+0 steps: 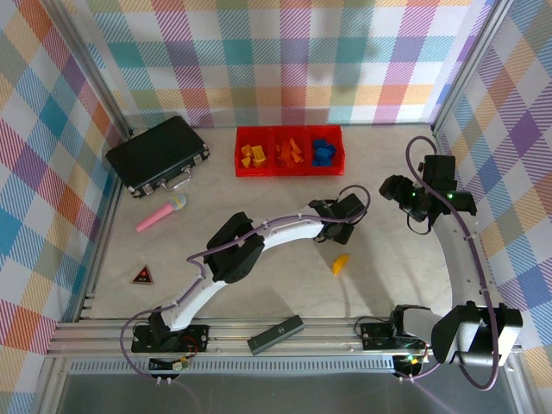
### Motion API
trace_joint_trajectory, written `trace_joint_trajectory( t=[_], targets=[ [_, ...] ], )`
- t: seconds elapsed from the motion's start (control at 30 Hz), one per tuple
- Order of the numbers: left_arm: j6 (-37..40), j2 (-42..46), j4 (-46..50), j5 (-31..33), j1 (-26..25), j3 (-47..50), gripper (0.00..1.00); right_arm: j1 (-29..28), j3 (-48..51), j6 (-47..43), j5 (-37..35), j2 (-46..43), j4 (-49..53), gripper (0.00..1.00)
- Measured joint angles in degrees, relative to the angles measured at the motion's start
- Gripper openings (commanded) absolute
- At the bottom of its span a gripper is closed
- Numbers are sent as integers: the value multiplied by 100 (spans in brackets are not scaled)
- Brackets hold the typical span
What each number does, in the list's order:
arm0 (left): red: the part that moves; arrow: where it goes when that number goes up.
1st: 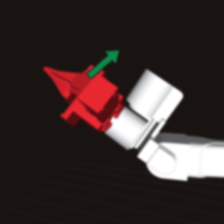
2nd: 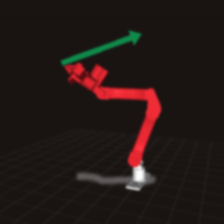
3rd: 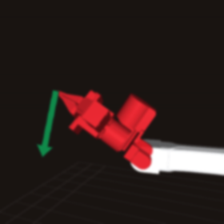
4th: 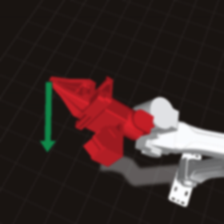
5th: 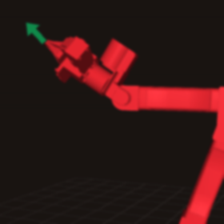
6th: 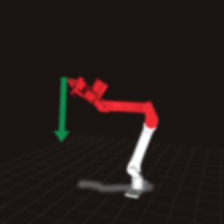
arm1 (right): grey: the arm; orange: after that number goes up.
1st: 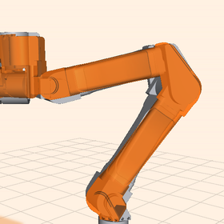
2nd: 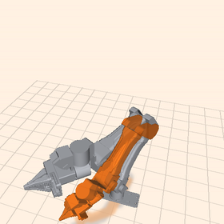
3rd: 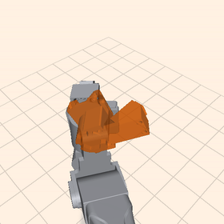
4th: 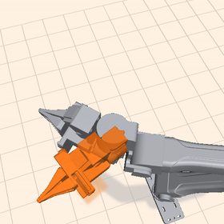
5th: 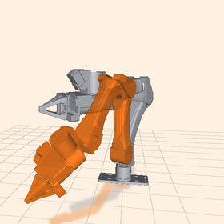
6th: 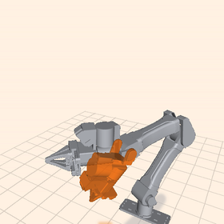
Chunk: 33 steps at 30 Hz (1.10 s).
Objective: Sort the legos into containers by color
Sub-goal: Pick up the lego from the center of the table, then place the lego in the container.
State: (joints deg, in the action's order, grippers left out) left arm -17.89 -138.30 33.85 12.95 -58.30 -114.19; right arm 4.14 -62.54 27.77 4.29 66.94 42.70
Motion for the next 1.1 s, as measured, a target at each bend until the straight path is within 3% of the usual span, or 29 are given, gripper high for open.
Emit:
trace_joint_trajectory(
  t=[0.27,0.6,0.9,1.1],
  targets=[
    [81,-52,-11,131,-2,-39,36,4,35,0,0,-2,0,76],
    [278,393,-70,481,197,485,35,4,109,0,122,-87,-2,76],
    [715,1408,-190,796,1488,636,37,4,264,4,671,-142,-15,75],
    [863,1207,-83,702,2601,-170,37,-50,278,28,1088,-70,39,74]
  ],
)
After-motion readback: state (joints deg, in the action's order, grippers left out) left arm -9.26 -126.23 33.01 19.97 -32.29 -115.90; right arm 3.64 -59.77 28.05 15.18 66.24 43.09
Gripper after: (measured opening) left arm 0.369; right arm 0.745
